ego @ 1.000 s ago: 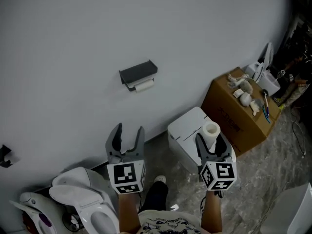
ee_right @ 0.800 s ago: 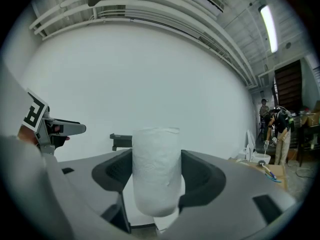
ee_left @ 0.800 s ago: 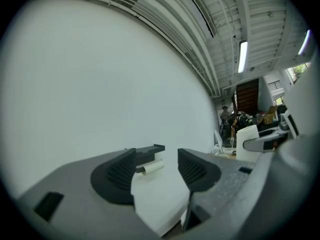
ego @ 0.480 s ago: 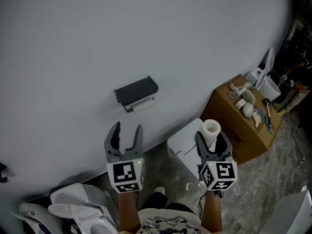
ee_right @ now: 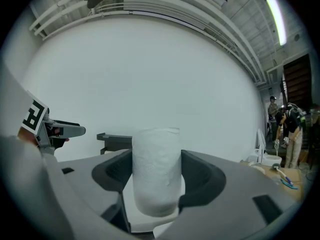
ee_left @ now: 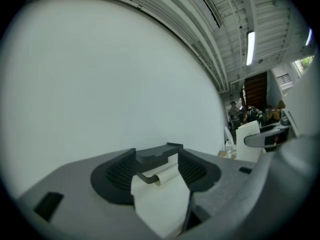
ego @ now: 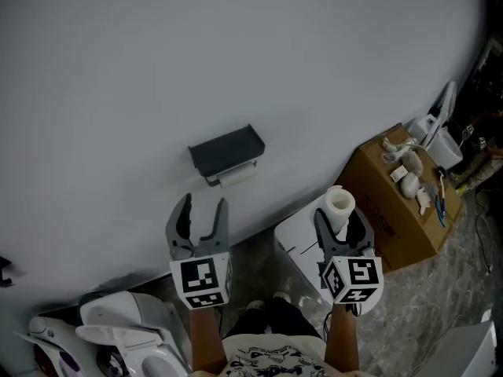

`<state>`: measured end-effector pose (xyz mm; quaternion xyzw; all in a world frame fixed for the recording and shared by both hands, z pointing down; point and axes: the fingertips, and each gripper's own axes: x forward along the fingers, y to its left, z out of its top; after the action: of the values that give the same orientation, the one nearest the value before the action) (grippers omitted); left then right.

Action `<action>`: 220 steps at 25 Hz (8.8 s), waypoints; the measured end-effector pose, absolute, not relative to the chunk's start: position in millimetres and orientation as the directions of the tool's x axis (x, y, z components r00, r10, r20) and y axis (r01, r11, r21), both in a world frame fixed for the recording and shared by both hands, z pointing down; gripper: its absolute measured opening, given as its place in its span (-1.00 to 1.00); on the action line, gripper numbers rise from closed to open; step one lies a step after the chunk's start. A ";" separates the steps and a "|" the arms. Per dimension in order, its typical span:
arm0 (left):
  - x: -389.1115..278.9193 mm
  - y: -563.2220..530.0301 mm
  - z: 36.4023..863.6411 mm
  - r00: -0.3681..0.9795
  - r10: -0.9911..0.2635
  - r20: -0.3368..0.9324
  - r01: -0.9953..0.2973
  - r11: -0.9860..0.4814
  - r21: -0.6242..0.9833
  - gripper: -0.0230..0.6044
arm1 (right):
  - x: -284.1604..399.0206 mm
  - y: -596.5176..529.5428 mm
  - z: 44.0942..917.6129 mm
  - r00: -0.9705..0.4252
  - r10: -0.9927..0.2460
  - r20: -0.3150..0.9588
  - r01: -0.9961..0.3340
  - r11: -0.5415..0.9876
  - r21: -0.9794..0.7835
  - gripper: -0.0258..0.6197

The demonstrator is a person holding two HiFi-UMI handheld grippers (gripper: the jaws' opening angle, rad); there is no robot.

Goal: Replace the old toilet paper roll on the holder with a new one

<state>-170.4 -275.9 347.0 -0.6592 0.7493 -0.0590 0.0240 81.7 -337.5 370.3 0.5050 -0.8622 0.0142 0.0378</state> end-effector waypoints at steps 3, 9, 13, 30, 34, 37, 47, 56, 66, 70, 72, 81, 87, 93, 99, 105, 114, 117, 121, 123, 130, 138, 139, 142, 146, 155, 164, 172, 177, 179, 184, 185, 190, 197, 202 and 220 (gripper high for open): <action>-173.7 -280.7 348.5 -0.159 -0.986 0.057 -0.980 0.151 -0.128 -0.14 | 77.4 -351.8 369.8 -0.512 -0.855 0.083 -0.858 0.514 0.003 0.03; -173.5 -293.3 338.7 -0.210 -0.976 0.055 -0.967 0.199 -0.159 -0.14 | 69.8 -381.8 361.5 -0.561 -0.823 0.086 -0.826 0.563 0.002 0.03; -170.6 -300.5 342.8 -0.231 -0.970 0.073 -0.961 0.216 -0.175 -0.14 | 66.9 -394.5 362.0 -0.584 -0.807 0.090 -0.810 0.586 0.001 0.03; -166.1 -353.3 413.5 -0.455 -0.844 0.285 -0.564 0.025 -0.825 -0.14 | 63.8 -443.5 378.1 -0.598 -0.792 0.121 -0.799 0.602 -0.012 0.03; -165.0 -364.2 431.9 -0.513 -0.807 0.291 -0.412 -0.066 -0.909 -0.14 | 68.3 -452.3 381.8 -0.582 -0.804 0.126 -0.811 0.584 -0.020 0.03; -161.9 -371.7 444.1 -0.525 -0.798 0.297 -0.362 -0.106 -0.926 -0.14 | 71.3 -456.2 385.7 -0.573 -0.808 0.135 -0.817 0.576 -0.022 0.03; -155.4 -401.3 461.5 -0.496 -0.804 0.327 -0.334 -0.172 -0.927 -0.14 | 82.9 -464.0 391.9 -0.551 -0.820 0.153 -0.832 0.555 -0.022 0.03; -151.2 -424.0 481.0 -0.507 -0.779 0.369 -0.289 -0.249 -0.924 -0.14 | 101.9 -474.8 396.2 -0.519 -0.839 0.162 -0.852 0.522 -0.026 0.03; -153.1 -428.5 475.7 -0.544 -0.768 0.337 -0.257 -0.230 -0.939 -0.30 | 112.9 -475.4 401.5 -0.508 -0.844 0.171 -0.860 0.508 -0.042 0.03; -139.9 -439.0 473.1 -0.505 -0.791 0.346 -0.272 -0.234 -0.933 -0.30 | 115.6 -475.8 401.4 -0.502 -0.848 0.171 -0.864 0.502 -0.049 0.03; -131.4 -445.3 472.8 -0.489 -0.803 0.341 -0.261 -0.238 -0.936 -0.30 | 118.5 -476.2 401.3 -0.497 -0.851 0.172 -0.867 0.497 -0.046 0.03; -82.8 -477.7 457.4 -0.416 -0.864 0.283 -0.209 -0.212 -0.955 -0.30 | 154.3 -480.3 401.2 -0.445 -0.878 0.176 -0.894 0.445 -0.044 0.03; -55.4 -492.6 450.7 -0.352 -0.897 0.266 -0.211 -0.201 -0.957 -0.29 | 170.5 -481.9 401.6 -0.423 -0.889 0.177 -0.905 0.422 -0.044 0.03; -28.2 -493.2 438.2 -0.273 -0.924 0.267 -0.306 -0.180 -0.935 -0.30 | 173.9 -480.8 400.9 -0.423 -0.889 0.174 -0.906 0.421 -0.046 0.02; -18.9 -476.0 418.9 -0.159 -0.948 0.277 -0.559 -0.144 -0.817 -0.30 | 159.6 -477.9 398.1 -0.454 -0.874 0.170 -0.890 0.453 -0.047 0.03; -36.8 -446.8 397.6 -0.084 -0.965 0.250 -0.756 -0.102 -0.647 -0.29 | 129.4 -472.5 395.5 -0.511 -0.844 0.162 -0.859 0.510 -0.048 0.03; -91.4 -392.3 359.6 -0.034 -0.988 0.148 -0.958 -0.010 -0.286 -0.29 | 80.3 -457.5 390.7 -0.599 -0.787 0.149 -0.800 0.598 -0.052 0.03; -116.0 -373.6 352.9 -0.071 -0.991 0.113 -0.979 0.048 -0.197 -0.29 | 65.3 -452.1 391.6 -0.622 -0.769 0.150 -0.782 0.621 -0.057 0.03; -153.4 -347.2 351.0 -0.156 -0.985 0.074 -0.987 0.152 -0.051 -0.29 | 47.0 -444.4 392.0 -0.648 -0.746 0.151 -0.760 0.647 -0.062 0.03; -168.8 -335.8 350.3 -0.191 -0.980 0.059 -0.981 0.192 0.001 -0.29 | 39.6 -441.6 391.9 -0.660 -0.736 0.149 -0.750 0.658 -0.069 0.03; -199.3 -309.0 353.7 -0.259 -0.965 0.048 -0.961 0.262 0.087 -0.29 | 21.7 -432.9 393.6 -0.688 -0.710 0.152 -0.724 0.684 -0.084 0.03; -207.4 -297.6 352.7 -0.282 -0.958 0.045 -0.953 0.285 0.098 -0.29 | 8.6 -429.7 398.1 -0.707 -0.686 0.173 -0.703 0.709 -0.061 0.03; -207.7 -296.3 352.4 -0.284 -0.958 0.043 -0.953 0.287 0.098 -0.29 | 7.2 -430.9 399.8 -0.707 -0.683 0.184 -0.700 0.712 -0.047 0.03; -211.0 -291.8 352.4 -0.296 -0.954 0.043 -0.949 0.299 0.096 -0.29 | 1.6 -439.6 402.4 -0.701 -0.680 0.213 -0.694 0.720 0.017 0.02; -219.2 -284.2 352.8 -0.317 -0.947 0.046 -0.941 0.320 0.106 -0.29 | -8.0 -456.2 406.2 -0.680 -0.685 0.260 -0.667 0.726 0.169 0.03; -229.8 -267.6 356.6 -0.350 -0.935 0.055 -0.928 0.354 0.112 -0.29 | -30.2 -487.1 429.1 -0.613 -0.696 0.374 -0.447 0.696 0.562 0.02; -245.6 -247.7 363.0 -0.401 -0.914 0.063 -0.905 0.406 0.129 -0.29 | -57.9 -498.5 456.7 -0.530 -0.728 0.434 -0.036 0.531 0.847 0.02; -255.8 -230.6 367.6 -0.439 -0.895 0.072 -0.885 0.445 0.140 -0.29 | -82.8 -485.8 465.3 -0.541 -0.723 0.430 0.180 0.399 0.899 0.02; -257.3 -223.2 368.8 -0.448 -0.891 0.073 -0.880 0.454 0.143 -0.29 | -97.6 -474.9 465.3 -0.565 -0.707 0.425 0.207 0.377 0.903 0.02; -257.7 -220.2 369.6 -0.452 -0.889 0.077 -0.878 0.458 0.139 -0.29 | -103.4 -471.1 465.1 -0.573 -0.702 0.422 0.214 0.369 0.904 0.02; -259.8 -210.0 369.9 -0.467 -0.881 0.080 -0.871 0.473 0.131 -0.29 | -116.3 -460.7 466.6 -0.585 -0.699 0.411 0.218 0.353 0.910 0.02; -260.6 -207.4 369.8 -0.470 -0.879 0.080 -0.869 0.477 0.130 -0.29 | -118.1 -459.3 467.3 -0.585 -0.699 0.412 0.213 0.357 0.909 0.02; -266.3 -193.7 371.5 -0.491 -0.867 0.084 -0.858 0.498 0.126 -0.29 | -123.0 -456.1 468.3 -0.583 -0.716 0.384 0.188 0.341 0.921 0.02; -274.9 -181.5 372.9 -0.514 -0.853 0.089 -0.844 0.522 0.127 -0.29 | -139.3 -445.2 468.3 -0.606 -0.728 0.321 0.172 0.274 0.946 0.03; -277.6 -175.9 371.7 -0.524 -0.847 0.088 -0.839 0.531 0.119 -0.29 | -158.5 -428.8 467.4 -0.652 -0.711 0.264 0.162 0.210 0.964 0.03; -280.9 -161.6 372.7 -0.521 -0.849 0.092 -0.841 0.529 0.113 -0.29 | -186.0 -375.5 463.4 -0.743 -0.606 0.282 0.165 0.242 0.956 0.06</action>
<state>-280.9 -161.6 372.7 -0.4846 0.8717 0.0271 -0.0678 -186.0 -375.5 463.4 0.1535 -0.7187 -0.5960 0.3236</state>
